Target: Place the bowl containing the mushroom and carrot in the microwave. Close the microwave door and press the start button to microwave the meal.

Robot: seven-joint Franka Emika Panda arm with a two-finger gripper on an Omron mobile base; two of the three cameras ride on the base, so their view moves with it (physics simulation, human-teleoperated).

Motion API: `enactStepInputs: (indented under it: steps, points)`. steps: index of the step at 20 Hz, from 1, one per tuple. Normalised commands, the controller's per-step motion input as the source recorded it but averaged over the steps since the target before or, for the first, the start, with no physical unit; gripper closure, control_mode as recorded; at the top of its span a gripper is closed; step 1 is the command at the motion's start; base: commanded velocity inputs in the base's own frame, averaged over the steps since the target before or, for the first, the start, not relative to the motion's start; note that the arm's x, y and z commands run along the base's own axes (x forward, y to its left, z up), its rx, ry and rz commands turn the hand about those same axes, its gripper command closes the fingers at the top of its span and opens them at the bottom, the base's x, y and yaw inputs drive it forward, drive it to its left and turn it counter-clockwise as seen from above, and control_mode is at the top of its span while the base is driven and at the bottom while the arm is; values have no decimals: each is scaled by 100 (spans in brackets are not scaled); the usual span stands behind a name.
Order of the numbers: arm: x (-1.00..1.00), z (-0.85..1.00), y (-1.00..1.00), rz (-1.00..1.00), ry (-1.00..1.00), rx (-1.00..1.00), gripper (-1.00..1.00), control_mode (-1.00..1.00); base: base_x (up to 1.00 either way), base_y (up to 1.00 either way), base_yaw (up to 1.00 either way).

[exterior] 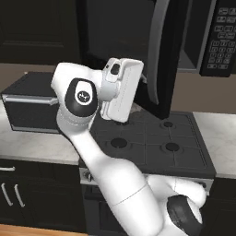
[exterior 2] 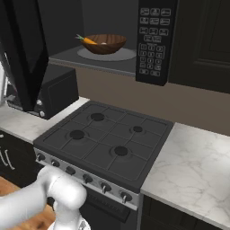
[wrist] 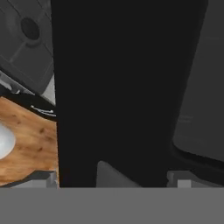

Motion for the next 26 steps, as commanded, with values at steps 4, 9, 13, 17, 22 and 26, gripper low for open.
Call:
enactStepInputs:
  steps: [4, 9, 13, 17, 22, 26]
  points:
    - [34, 29, -43, 0, -10, 0, -100, -100, 0, 0, 0]
    - [50, 20, -59, 0, -15, 1, -100, -100, 0, 0, 0]
    - [59, 2, -61, 0, -13, 4, -100, -100, 0, 0, 0]
    - [64, 0, -55, 0, -11, 4, -100, -100, 0, 0, 0]
    - [73, 0, -48, 0, -9, 4, -100, -100, 0, 0, 0]
    - [74, -2, -43, 0, -12, 7, -100, -100, 0, 0, 0]
